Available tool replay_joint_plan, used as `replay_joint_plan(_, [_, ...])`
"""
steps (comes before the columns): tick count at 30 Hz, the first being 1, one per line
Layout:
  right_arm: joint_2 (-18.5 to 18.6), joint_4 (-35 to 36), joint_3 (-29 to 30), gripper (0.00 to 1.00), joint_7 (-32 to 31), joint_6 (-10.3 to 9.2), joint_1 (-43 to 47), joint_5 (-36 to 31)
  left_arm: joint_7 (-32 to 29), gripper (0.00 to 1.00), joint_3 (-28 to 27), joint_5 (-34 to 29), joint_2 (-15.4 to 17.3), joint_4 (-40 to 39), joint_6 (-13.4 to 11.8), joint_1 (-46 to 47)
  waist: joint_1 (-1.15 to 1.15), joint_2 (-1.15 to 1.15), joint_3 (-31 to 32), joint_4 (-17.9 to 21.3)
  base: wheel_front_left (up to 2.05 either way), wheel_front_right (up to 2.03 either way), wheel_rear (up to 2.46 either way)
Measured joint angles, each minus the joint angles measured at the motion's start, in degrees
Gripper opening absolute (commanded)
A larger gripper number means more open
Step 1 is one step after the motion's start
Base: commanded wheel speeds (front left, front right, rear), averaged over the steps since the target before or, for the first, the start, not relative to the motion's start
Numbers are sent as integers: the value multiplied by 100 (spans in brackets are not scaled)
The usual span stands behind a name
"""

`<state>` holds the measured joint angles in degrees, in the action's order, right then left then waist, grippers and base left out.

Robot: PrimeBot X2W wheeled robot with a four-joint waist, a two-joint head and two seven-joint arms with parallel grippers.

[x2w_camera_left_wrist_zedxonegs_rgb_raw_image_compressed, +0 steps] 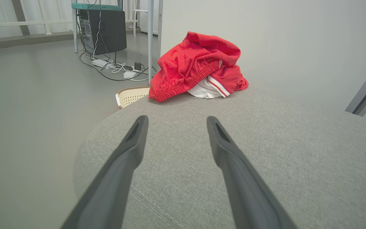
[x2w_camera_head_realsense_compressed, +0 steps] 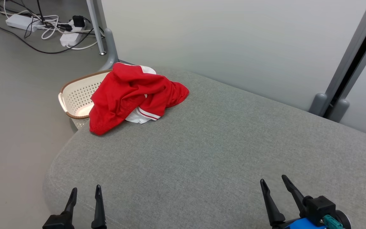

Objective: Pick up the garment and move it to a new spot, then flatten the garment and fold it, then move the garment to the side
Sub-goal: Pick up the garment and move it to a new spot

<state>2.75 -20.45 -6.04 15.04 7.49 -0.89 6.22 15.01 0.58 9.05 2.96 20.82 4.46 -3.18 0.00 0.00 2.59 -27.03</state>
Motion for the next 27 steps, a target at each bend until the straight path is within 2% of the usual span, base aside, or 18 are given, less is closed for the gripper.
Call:
replay_joint_plan(8, [1,-3,-56,100,0,0,4,15,0,100,-225,-21,-3,-157,20,-26,0,0,-18,-105,0,0,0])
replay_joint_plan(16, [1,25,54,100,0,0,30,-130,4,100,-878,113,93,-1129,1,50,0,0,-146,153,0,0,0])
replay_joint_plan(17, [-1,108,97,100,0,0,23,-220,4,100,-982,51,346,-1349,22,259,0,0,-229,251,0,0,0])
replay_joint_plan(21, [0,338,167,100,1,0,-91,-433,-78,100,-1143,-75,970,-1602,68,965,1,0,-416,459,0,0,0])
replay_joint_plan(27, [0,624,158,100,0,0,-378,-753,-642,100,-1034,-42,1880,-1276,213,2393,1,0,-859,835,0,0,0])
